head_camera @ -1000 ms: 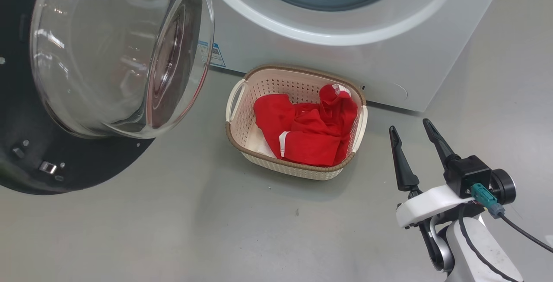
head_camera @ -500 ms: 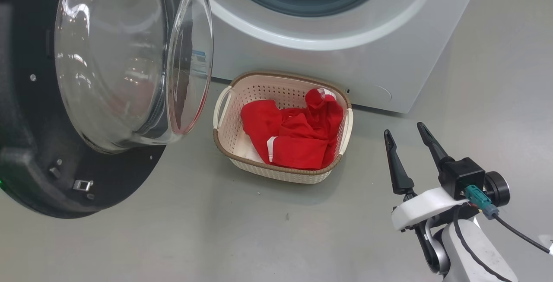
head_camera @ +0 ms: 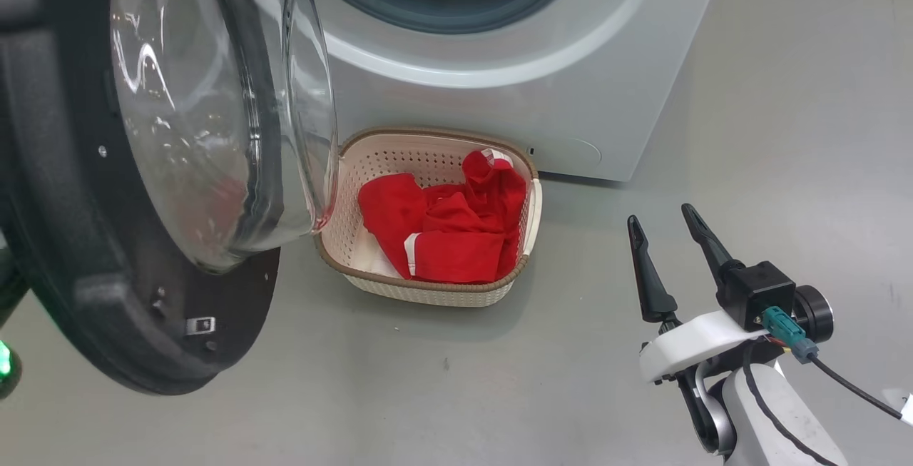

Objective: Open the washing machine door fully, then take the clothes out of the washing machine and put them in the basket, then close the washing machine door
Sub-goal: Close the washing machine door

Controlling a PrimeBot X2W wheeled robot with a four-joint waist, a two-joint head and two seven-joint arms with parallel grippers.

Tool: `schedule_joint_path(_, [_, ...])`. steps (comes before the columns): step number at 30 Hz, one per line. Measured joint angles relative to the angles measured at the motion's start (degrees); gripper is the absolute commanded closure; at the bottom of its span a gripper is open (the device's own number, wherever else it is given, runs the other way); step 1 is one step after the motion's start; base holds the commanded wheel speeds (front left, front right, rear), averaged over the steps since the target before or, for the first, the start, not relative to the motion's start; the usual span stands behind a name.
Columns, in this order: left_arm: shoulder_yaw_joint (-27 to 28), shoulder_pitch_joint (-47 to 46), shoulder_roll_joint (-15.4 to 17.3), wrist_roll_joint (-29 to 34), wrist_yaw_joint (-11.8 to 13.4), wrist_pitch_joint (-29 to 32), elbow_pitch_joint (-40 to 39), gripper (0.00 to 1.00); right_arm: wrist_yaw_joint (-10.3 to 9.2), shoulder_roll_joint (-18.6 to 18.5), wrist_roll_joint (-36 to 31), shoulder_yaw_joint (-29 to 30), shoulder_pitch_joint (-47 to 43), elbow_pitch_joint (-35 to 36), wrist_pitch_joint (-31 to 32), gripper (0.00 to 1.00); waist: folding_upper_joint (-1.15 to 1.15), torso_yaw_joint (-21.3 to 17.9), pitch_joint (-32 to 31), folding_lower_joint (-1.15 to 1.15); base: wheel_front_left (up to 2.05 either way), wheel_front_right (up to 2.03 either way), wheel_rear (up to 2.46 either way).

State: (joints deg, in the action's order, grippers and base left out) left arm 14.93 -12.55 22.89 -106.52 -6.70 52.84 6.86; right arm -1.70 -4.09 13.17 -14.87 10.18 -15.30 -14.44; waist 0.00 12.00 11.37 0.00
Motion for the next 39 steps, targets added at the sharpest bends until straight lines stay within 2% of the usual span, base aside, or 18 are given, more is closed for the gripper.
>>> schedule_joint_path(5, [-0.6, 1.3, -2.0, -2.4, 0.0, 2.1, -3.9, 1.00, -0.25, 0.1, 0.0, 0.0, 0.0, 0.1, 0.0, 0.00, 0.00, -1.7, 0.2, 0.00, 0.00, 0.00, 0.00])
schedule_joint_path(14, [-2.2, 3.5, -3.8, -3.6, -0.2, 4.6, -9.4, 1.00, -0.43, 0.5, 0.5, -0.3, 0.5, 0.9, 0.0, 0.00, 0.00, -5.2, 1.1, 0.00, 0.00, 0.00, 0.00])
schedule_joint_path(30, [-3.7, 4.3, -4.3, -5.5, -0.1, 6.1, -16.3, 1.00, -0.93, 0.7, 1.6, -0.7, 2.7, 3.3, 0.0, 0.00, 0.00, -13.8, 4.2, 0.00, 0.00, 0.00, 0.00])
schedule_joint_path(39, [-4.5, 1.6, -4.3, -5.7, 2.5, 6.0, -18.5, 1.00, -1.42, 0.9, 2.5, -1.2, 3.8, 4.8, 0.0, 0.00, 0.00, -19.4, 6.9, 0.00, 0.00, 0.00, 0.00])
